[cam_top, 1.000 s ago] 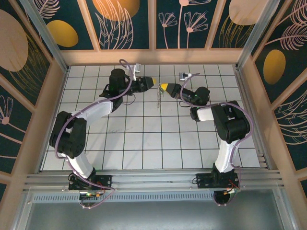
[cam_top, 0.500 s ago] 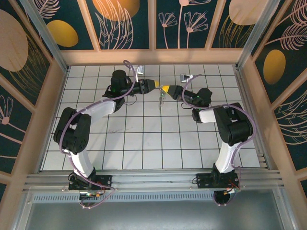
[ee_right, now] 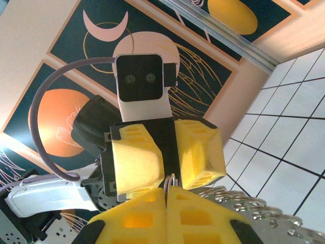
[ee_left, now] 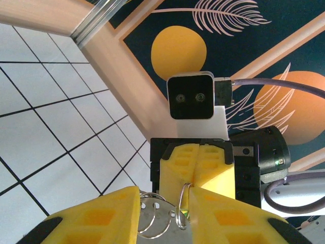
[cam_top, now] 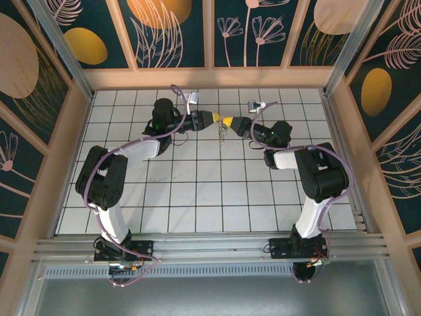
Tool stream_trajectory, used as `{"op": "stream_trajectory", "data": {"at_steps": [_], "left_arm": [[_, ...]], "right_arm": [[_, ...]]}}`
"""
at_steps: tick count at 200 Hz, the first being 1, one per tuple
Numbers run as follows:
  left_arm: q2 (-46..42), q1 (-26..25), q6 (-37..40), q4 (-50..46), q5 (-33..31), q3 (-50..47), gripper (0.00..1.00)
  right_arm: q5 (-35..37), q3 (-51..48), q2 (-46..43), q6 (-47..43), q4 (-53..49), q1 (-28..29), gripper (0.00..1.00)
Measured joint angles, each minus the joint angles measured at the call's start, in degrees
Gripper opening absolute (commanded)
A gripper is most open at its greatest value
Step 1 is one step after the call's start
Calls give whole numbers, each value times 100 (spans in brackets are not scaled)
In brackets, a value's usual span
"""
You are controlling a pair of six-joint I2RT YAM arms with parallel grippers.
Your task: Put the keys on the keyring
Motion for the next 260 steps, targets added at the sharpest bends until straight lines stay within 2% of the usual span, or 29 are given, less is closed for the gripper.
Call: {"op": "stream_trajectory", "data": {"at_steps": [96,120,142,171,188,200,260], "left_arm": [[131,-173,-87,195,46,0,22],[142,-184,-125,258,46,0,15],[151,-188,-195,363,46,0,0],[177,-195,-258,444,33,2,0],[181,-201,-260,485,26,2,0],[181,-227,-280,518,11,2,0],[181,-308,-435,632,-136,-11,0]], "right_arm": [[22,2,0,0,-13,0,0],[52,2,0,-2,-17,-2,0],[87,2,0,0,-37,-7,0],[103,2,0,0,-37,-17,0],[101,2,0,0,-33,-28,21],[101,0,-4,-9,-33,-42,30],[111,-398,-498,-162,-74,-232,29]]}}
